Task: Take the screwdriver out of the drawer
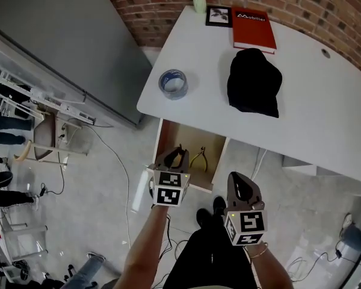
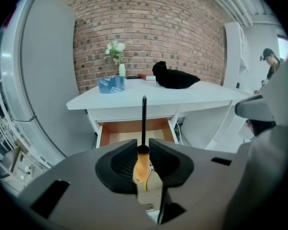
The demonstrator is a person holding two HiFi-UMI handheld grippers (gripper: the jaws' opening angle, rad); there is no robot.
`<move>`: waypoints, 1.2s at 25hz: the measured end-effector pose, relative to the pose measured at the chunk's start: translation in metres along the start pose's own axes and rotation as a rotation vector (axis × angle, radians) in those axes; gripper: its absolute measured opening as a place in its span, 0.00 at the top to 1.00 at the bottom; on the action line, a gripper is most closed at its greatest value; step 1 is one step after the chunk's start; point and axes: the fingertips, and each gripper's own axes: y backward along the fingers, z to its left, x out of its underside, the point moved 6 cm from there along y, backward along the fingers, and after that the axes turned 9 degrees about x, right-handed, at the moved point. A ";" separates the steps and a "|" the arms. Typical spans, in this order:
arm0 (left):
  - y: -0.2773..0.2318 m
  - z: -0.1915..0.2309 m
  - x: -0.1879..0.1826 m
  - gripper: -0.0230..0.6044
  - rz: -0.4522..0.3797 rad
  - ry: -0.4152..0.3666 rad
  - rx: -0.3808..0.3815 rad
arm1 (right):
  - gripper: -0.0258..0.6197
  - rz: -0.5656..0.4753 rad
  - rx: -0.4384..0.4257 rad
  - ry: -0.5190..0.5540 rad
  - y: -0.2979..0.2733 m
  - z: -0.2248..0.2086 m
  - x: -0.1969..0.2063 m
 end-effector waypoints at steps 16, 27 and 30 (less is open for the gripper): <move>0.107 -0.014 -0.028 0.86 -0.137 0.031 -0.074 | 0.96 -0.075 -0.067 0.074 0.028 0.020 -0.051; 0.168 -0.018 -0.036 0.86 -0.226 0.080 -0.138 | 0.96 -0.120 -0.102 0.135 0.050 0.033 -0.078; 0.183 -0.019 -0.035 0.86 -0.247 0.097 -0.156 | 0.96 -0.130 -0.113 0.157 0.055 0.037 -0.083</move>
